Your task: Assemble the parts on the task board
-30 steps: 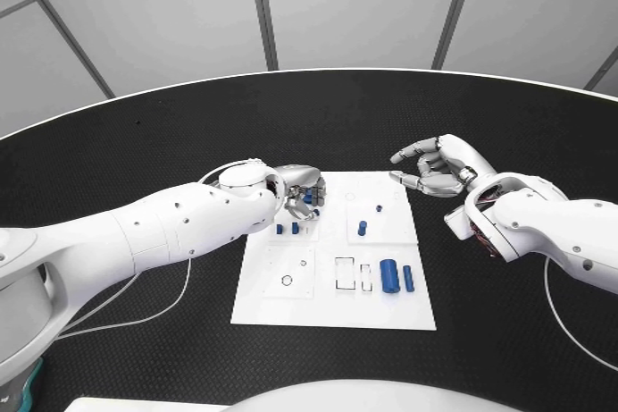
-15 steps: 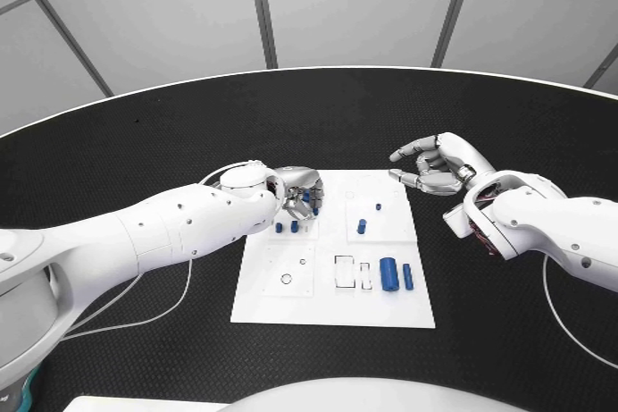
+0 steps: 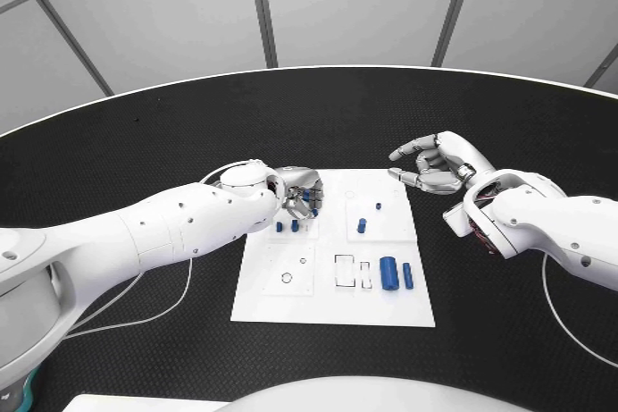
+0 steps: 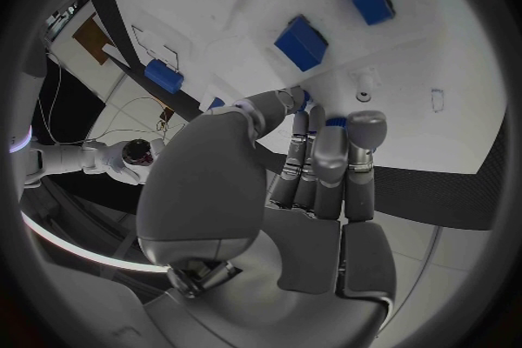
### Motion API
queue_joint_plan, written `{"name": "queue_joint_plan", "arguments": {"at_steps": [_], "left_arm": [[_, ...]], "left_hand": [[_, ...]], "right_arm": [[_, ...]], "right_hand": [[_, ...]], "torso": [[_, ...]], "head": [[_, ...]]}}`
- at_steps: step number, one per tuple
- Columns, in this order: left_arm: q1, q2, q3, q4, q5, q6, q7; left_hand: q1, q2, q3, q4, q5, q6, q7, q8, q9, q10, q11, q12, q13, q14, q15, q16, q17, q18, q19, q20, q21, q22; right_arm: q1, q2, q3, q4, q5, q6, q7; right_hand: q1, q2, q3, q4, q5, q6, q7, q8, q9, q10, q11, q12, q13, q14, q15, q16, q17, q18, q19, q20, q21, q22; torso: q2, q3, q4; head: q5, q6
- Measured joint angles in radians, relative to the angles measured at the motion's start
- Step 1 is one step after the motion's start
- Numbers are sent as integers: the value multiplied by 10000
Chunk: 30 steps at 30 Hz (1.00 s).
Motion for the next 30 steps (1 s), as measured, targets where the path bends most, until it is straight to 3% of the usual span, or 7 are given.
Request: {"name": "queue_joint_plan", "arguments": {"at_steps": [14,16,19,23,27,30], "left_arm": [[-13,39,0,-30,1,79,-69],[-13,41,0,-31,1,121,-81],[-14,52,0,-34,1,170,-94],[-15,67,0,-35,1,206,-95],[-21,78,-1,-40,2,189,-83],[-23,79,-1,-54,2,179,-78]], "left_hand": [[-77,-3,-1,0,-38,15,-7,-114,-58,52,-53,-85,-40,36,36,95,32,1,-1,0,38,43],[-77,-3,-1,0,-38,14,-8,-114,-59,52,-53,-85,-41,36,36,95,32,-148,-1,-1,86,81],[-77,-3,-1,0,-38,14,-8,-114,-58,87,-17,-83,-40,36,37,122,38,-154,30,30,86,117],[-117,174,36,37,-38,107,-31,-114,-58,202,-19,-76,-41,169,-21,301,169,-153,133,-1,233,261],[-64,358,42,42,-76,290,-96,-119,-78,540,-211,-53,-122,397,-111,591,462,-150,341,-67,522,669],[-120,423,97,41,-76,448,-117,-153,-102,598,-159,-125,-125,466,-107,647,499,-153,365,-90,595,792]], "right_arm": [[1,3,0,9,0,2,1],[1,0,0,12,0,3,-2],[1,-2,0,17,0,5,-5],[1,-3,0,23,0,6,-6],[1,-4,0,26,0,8,-5],[1,-4,0,29,0,9,-4]], "right_hand": [[0,0,0,-1,0,0,0,0,1,0,0,0,-2,0,0,0,0,0,0,0,0,0],[0,0,0,-1,0,0,0,0,1,0,0,0,-1,0,0,0,0,-1,0,0,0,0],[0,0,-1,-1,0,0,0,0,1,0,0,0,-2,0,0,0,0,0,0,0,0,0],[0,0,0,-1,0,0,0,0,1,0,0,0,-3,0,0,0,0,0,0,0,0,0],[0,0,0,-1,0,0,0,0,2,0,0,0,-3,0,0,0,0,0,0,0,0,5],[0,0,-1,-1,0,0,0,0,2,0,0,0,-3,0,0,0,0,1,0,0,0,8]], "torso": [[-1,2,-1],[-2,2,0],[-2,2,0],[-2,1,-2],[-1,1,-4],[-2,1,-7]], "head": [[12,-25],[7,-28],[2,-30],[2,-37],[10,-44],[12,-50]]}}
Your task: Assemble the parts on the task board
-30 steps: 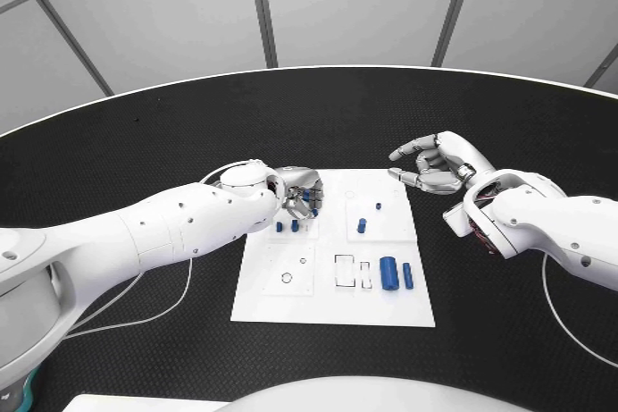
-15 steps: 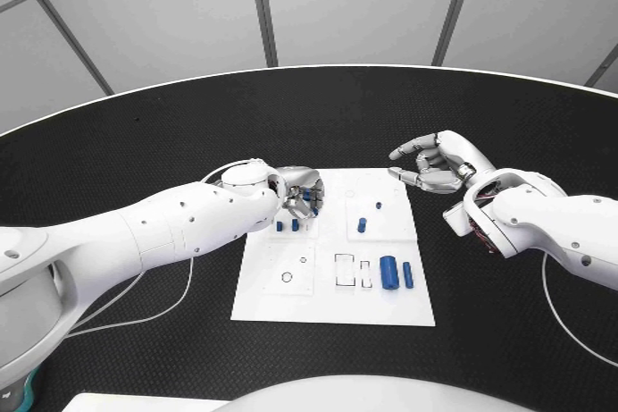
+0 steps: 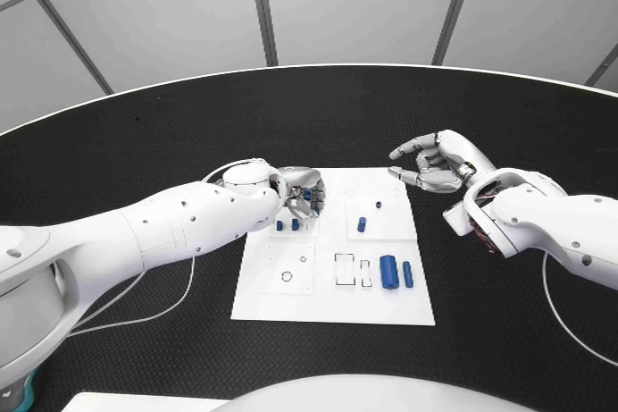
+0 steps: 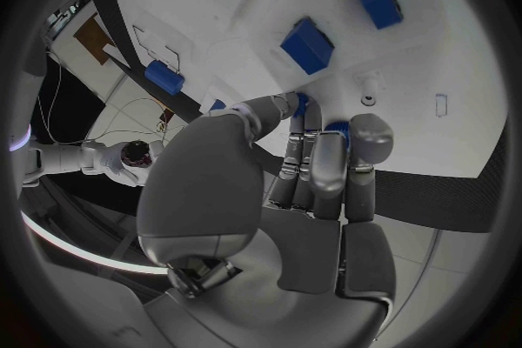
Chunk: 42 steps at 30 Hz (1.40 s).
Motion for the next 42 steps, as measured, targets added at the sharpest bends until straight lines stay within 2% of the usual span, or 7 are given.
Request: {"name": "queue_joint_plan", "arguments": {"at_steps": [9,11,23,42], "left_arm": [[-6,-4,1,-26,0,34,-3],[-7,-8,1,-27,0,23,-7],[-12,-144,0,126,6,-349,89],[-9,-882,9,982,427,-740,99]], "left_hand": [[37,36,0,0,0,69,-10,-34,-5,68,-40,-87,-6,35,-35,48,-14,0,25,-25,70,99],[17,99,0,0,0,139,-33,-43,-6,158,-47,-144,-23,35,-35,48,-67,-149,100,-28,112,166],[91,175,96,-97,0,301,56,-81,-23,314,-33,-308,-153,72,-73,87,-115,-148,134,-62,194,292],[103,186,150,-211,-1,348,32,-158,-42,456,-36,-349,-146,108,-37,86,-254,-148,246,-31,371,510]], "right_arm": [[0,-9,0,12,0,-1,-4],[0,-10,0,14,0,-4,-4],[0,-10,0,14,0,-20,8],[0,-27,0,-29,0,-33,22]], "right_hand": [[0,0,0,0,0,0,0,0,0,0,0,0,-1,0,0,0,7,-1,0,0,0,-1],[0,0,0,0,0,0,0,0,0,0,0,0,-1,0,0,0,8,-1,0,0,0,-1],[0,0,0,0,0,0,0,0,1,0,0,0,-1,0,0,0,6,-1,0,0,0,-3],[0,0,0,0,0,0,0,0,1,0,0,0,-2,0,0,0,4,-1,0,0,0,-4]], "torso": [[-2,-2,4],[-4,-2,4],[-9,-2,-3],[-21,-1,4]], "head": [[-11,-22],[-10,-24],[-8,5],[-19,53]]}}
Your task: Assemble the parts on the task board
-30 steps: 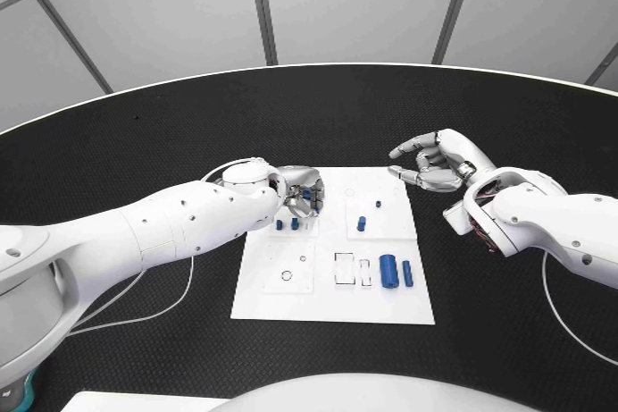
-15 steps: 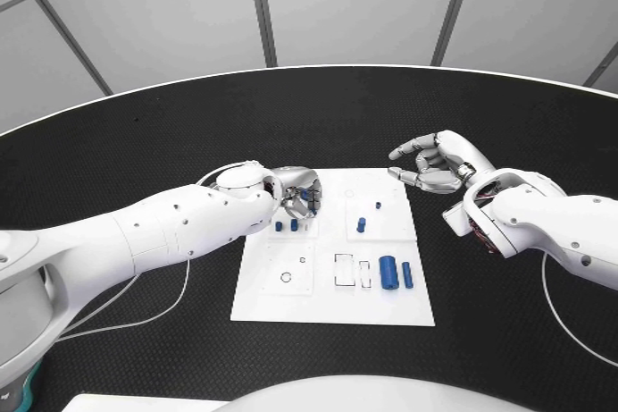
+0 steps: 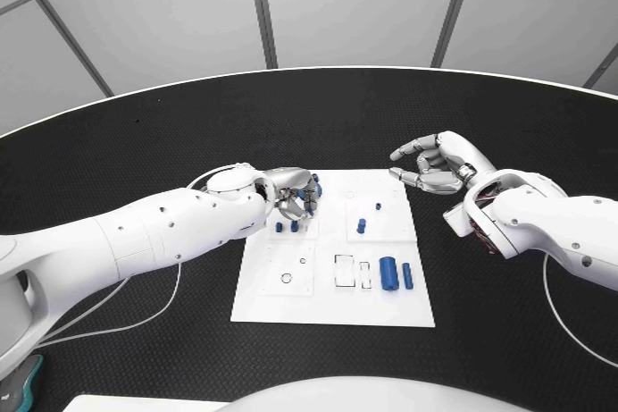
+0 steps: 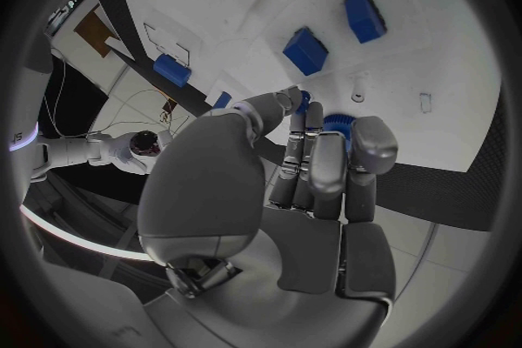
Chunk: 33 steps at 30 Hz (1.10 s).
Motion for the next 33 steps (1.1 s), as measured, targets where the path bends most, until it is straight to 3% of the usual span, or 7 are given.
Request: {"name": "queue_joint_plan", "arguments": {"at_steps": [18,33], "left_arm": [[58,-525,41,541,234,137,-126],[238,-1027,224,779,416,313,-317]], "left_hand": [[-5,-6,-28,-28,0,184,-30,-68,-12,178,-34,-98,-14,35,-36,0,-254,1,103,-32,87,150],[-5,-6,-28,-27,0,256,-30,-78,-21,231,-55,-156,-31,35,-36,-40,-376,2,102,-33,126,200]], "right_arm": [[0,-19,0,-18,0,-17,27],[-1,-26,0,-42,0,-12,28]], "right_hand": [[0,0,0,0,0,0,0,0,0,0,0,0,8,0,0,0,-2,0,0,0,0,-1],[0,0,0,0,0,0,0,0,0,0,0,0,6,0,0,0,-2,0,0,0,0,-2]], "torso": [[1,2,5],[1,3,7]], "head": [[17,12],[35,49]]}}
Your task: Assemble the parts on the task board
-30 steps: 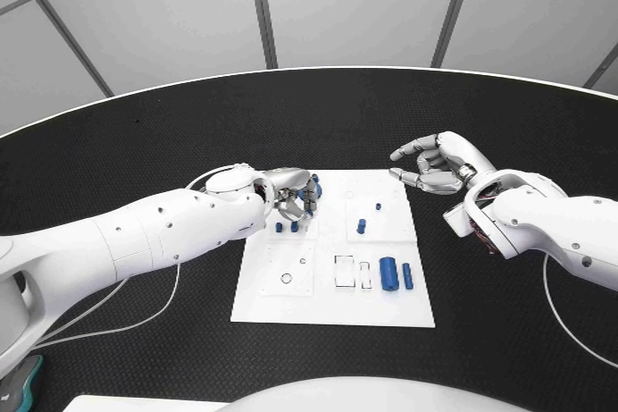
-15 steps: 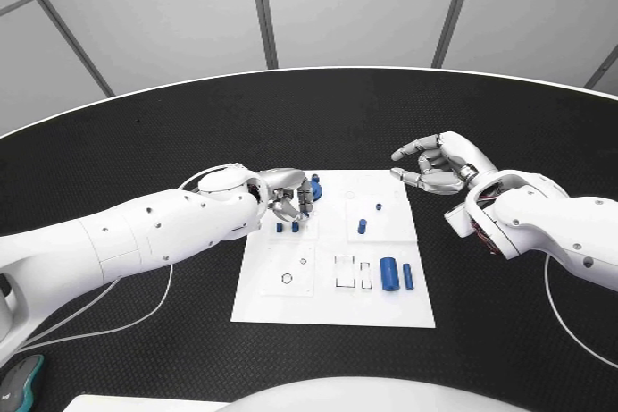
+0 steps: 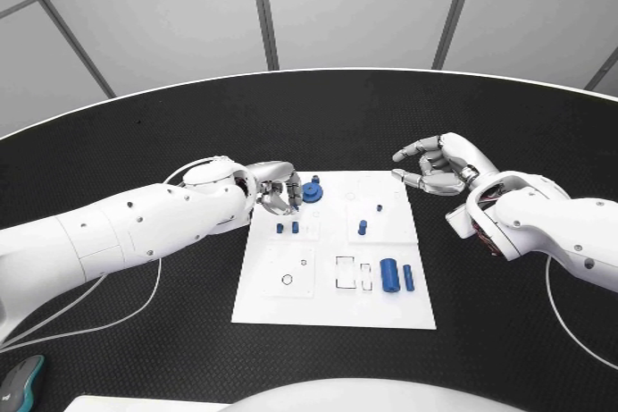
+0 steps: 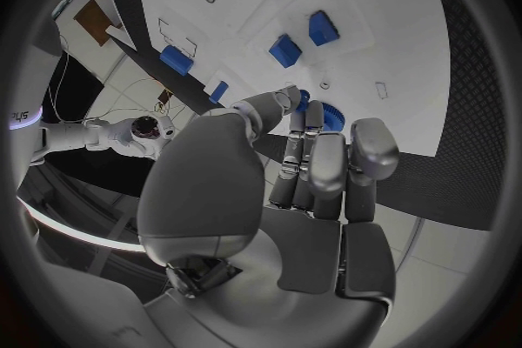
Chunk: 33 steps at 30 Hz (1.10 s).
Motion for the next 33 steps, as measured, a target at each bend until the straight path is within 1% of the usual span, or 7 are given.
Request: {"name": "queue_joint_plan", "arguments": {"at_steps": [7,22,33], "left_arm": [[22,-84,27,-87,31,192,-100],[26,85,32,-478,32,379,-251],[25,196,32,-588,28,437,-246]], "left_hand": [[-1,0,0,0,0,0,0,0,-2,72,2,-1,-4,0,0,-38,-45,-1,0,0,0,32],[0,0,-10,-46,0,-1,0,-43,-3,72,2,-42,-6,0,0,-38,-98,0,0,0,0,30],[0,0,-1,-55,0,-1,0,-43,-3,71,2,-42,-6,-1,0,-38,-135,0,0,0,-1,29]], "right_arm": [[0,2,0,-8,0,2,4],[0,5,0,3,0,10,2],[0,-3,0,19,0,9,-1]], "right_hand": [[0,0,0,0,0,0,0,41,0,0,0,0,-1,0,0,0,0,0,0,0,0,0],[0,0,0,0,0,0,0,40,1,0,0,0,-2,0,0,0,-1,0,0,0,0,-1],[0,0,0,0,0,0,0,40,0,0,0,0,-3,0,0,0,-1,0,0,0,0,-1]], "torso": [[12,-1,-6],[31,-5,-7],[30,0,-12]], "head": [[0,17],[21,-10],[11,-25]]}}
